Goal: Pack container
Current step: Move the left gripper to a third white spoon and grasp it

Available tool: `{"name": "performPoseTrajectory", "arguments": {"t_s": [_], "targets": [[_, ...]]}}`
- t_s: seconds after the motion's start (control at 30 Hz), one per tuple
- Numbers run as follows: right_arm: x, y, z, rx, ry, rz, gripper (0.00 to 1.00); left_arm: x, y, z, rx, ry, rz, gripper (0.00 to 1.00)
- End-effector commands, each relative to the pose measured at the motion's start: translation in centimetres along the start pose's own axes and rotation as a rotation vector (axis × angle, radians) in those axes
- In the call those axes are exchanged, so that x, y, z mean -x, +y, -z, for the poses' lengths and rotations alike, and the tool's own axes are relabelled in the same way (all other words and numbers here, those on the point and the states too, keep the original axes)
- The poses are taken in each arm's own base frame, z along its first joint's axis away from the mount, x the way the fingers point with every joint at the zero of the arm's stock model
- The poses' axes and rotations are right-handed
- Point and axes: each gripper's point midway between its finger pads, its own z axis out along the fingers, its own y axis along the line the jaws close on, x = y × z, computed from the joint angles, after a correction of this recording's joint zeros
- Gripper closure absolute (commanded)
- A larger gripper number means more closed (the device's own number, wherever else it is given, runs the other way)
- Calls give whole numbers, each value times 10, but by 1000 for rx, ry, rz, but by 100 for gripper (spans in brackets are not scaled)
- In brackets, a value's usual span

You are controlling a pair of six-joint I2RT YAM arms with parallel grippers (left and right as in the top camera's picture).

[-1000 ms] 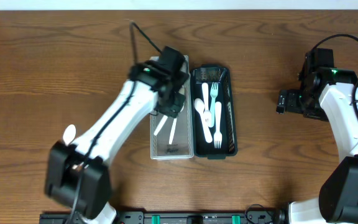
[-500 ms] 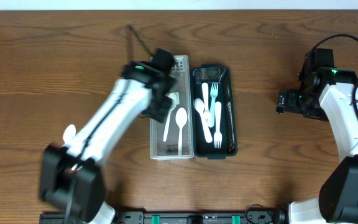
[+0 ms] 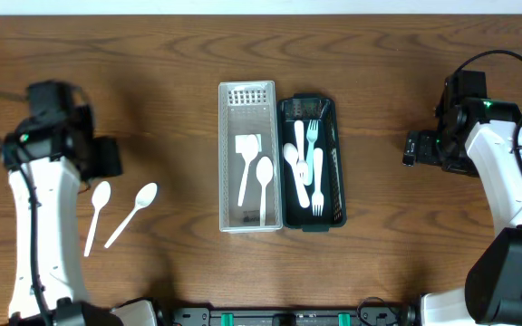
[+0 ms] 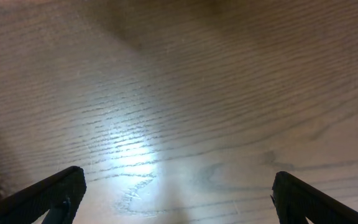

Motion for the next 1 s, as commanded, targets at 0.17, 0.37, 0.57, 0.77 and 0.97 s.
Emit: {"name": "performPoseTrajectory", "arguments": {"t_s": [0.17,0.37,0.57,0.77,0.97], "targets": [[1,-2,1,2,-5,-19,1,-47,67,-81,126,42,123,7],[1,-2,1,2,-9,-19,1,-52,77,-101,121,71,66,7],[0,-2,1,1,-4,-18,1,-61,76,-119,114,136,26,7],[-1,-3,1,-1,3,-17,1,-71,68,-141,67,195,23,7],[-3,-3,1,-3,8,-8,1,-78,59,-156,19,231,24,8]]}}
